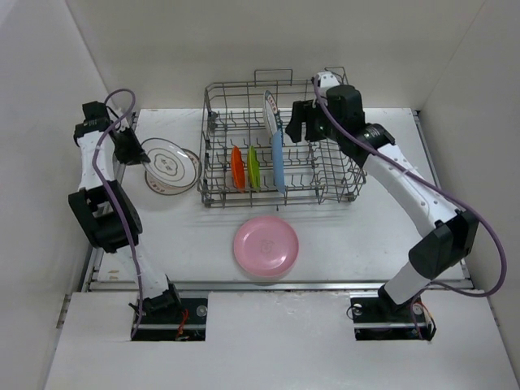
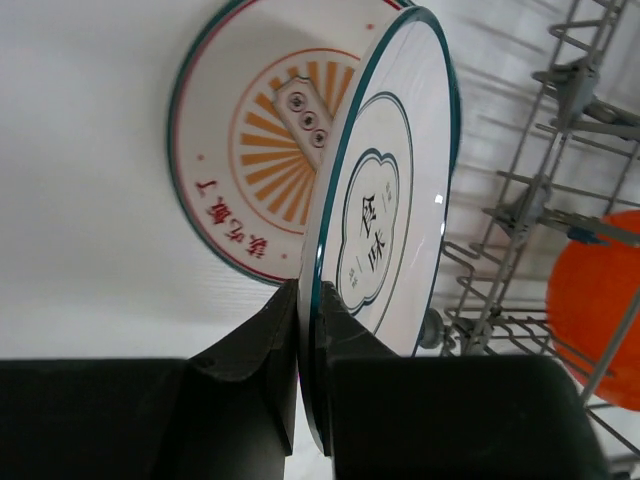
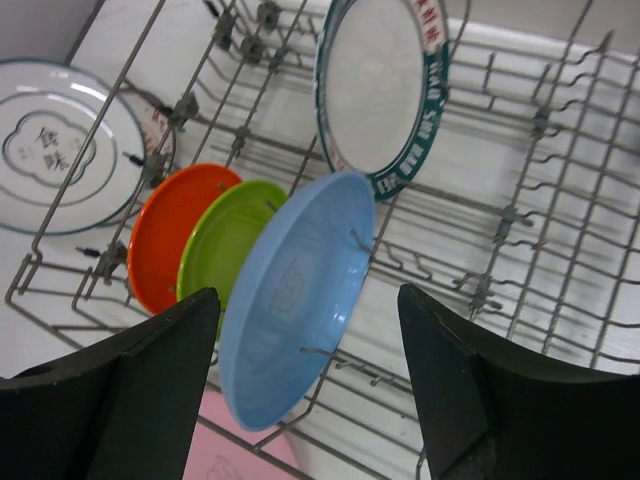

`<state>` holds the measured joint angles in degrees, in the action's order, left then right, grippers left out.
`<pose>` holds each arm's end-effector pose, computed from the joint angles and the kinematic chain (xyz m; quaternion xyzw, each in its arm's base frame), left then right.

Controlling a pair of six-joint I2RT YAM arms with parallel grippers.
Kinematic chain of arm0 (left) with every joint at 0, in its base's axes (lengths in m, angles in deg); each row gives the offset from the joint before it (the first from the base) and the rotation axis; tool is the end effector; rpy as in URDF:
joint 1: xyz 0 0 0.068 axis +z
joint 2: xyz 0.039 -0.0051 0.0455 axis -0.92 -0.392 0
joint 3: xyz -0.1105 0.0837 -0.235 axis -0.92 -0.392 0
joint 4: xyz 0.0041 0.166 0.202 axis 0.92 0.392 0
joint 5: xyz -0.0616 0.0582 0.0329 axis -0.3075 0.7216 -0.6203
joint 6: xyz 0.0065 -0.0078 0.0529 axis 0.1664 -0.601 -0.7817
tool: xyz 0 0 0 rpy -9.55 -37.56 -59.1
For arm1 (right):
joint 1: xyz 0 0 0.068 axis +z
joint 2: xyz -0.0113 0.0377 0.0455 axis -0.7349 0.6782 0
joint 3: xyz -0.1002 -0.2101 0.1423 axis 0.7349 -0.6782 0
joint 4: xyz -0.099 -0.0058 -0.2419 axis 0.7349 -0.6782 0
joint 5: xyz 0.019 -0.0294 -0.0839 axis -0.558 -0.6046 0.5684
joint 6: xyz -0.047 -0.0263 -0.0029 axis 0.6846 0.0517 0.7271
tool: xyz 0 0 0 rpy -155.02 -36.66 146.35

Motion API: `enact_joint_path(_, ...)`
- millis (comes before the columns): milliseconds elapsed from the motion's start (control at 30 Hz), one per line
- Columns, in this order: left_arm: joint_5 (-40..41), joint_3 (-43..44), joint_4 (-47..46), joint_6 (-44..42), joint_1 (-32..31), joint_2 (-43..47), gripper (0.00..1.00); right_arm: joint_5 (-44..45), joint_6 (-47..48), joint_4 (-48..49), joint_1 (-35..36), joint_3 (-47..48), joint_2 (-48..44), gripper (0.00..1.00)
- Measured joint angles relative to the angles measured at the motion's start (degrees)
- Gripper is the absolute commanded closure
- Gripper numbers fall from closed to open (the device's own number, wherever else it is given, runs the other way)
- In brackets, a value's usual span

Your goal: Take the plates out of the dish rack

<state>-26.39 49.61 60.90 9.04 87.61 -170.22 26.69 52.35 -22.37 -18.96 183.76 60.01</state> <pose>0.3916 0.1339 0.3071 -0.1318 0.9245 -0.1279 0.3341 0.3286 0.1780 0.4090 -0.1292 0.8250 0.1951 0.5144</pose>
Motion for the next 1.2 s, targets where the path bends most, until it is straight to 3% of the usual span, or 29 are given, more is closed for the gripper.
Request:
enact_joint_path(267,-7.8,-1.4,-5.9,0.1,-0.3,-0.6,1.0,-6.2,-0.7,0.5,2.1,-5.1,0.7,0.3)
enact_joint_path(733,-7.4,-2.3,-8.2,1.6,-0.2,-7.7,1.0,-7.8,-2.4,1.9,3.3,-6.8,4.2,0.35)
enact_joint_path(933,-2.2,-2.3,-8.2,1.2,0.0,-8.1,0.74,-7.4,-2.7,1.9,3.3,-6.7,6.3,0.45)
enact_joint_path(967,-1.0,-2.3,-8.0,1.0,0.0,-8.3,0.65,-7.3,-2.6,1.8,3.3,-6.5,6.6,0.48)
enact_joint_path(1200,4.9,-2.4,-6.6,-0.9,0.4,-9.3,0.48,-8.3,-5.0,1.3,3.9,-4.6,8.9,0.84)
